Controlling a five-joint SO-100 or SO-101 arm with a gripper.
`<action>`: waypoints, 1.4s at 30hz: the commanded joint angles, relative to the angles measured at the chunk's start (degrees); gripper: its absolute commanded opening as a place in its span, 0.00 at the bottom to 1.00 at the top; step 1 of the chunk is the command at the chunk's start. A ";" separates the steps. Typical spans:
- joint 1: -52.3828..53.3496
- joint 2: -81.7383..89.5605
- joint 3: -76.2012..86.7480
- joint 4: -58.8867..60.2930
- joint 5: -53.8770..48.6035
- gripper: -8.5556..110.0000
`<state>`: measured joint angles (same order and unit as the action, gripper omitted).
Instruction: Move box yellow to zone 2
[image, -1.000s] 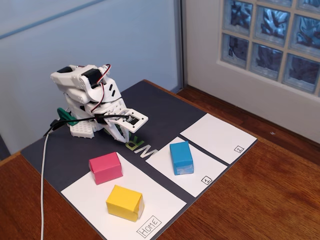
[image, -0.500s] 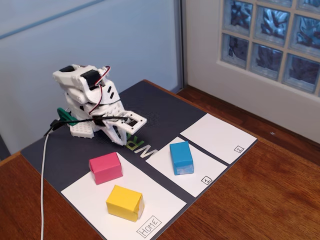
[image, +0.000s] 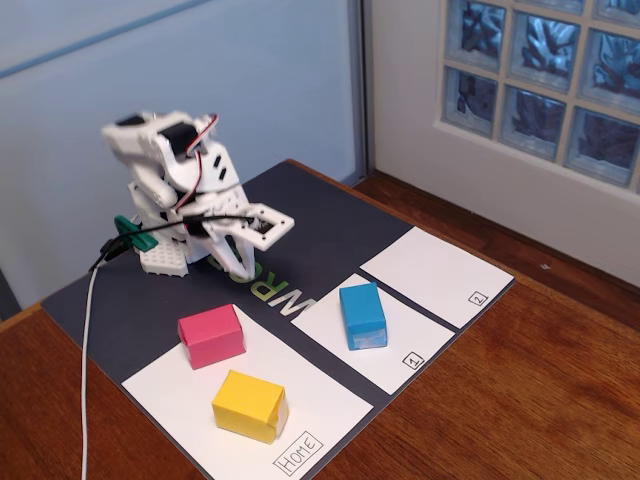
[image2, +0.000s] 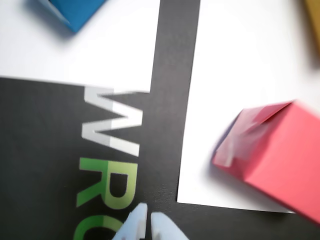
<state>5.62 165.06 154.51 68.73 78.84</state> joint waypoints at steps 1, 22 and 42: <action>0.26 -14.06 -15.82 0.00 -0.35 0.07; 18.98 -68.03 -76.82 21.80 -38.41 0.07; 23.29 -111.62 -129.73 35.33 -42.80 0.07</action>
<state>28.74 54.93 30.59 100.28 36.12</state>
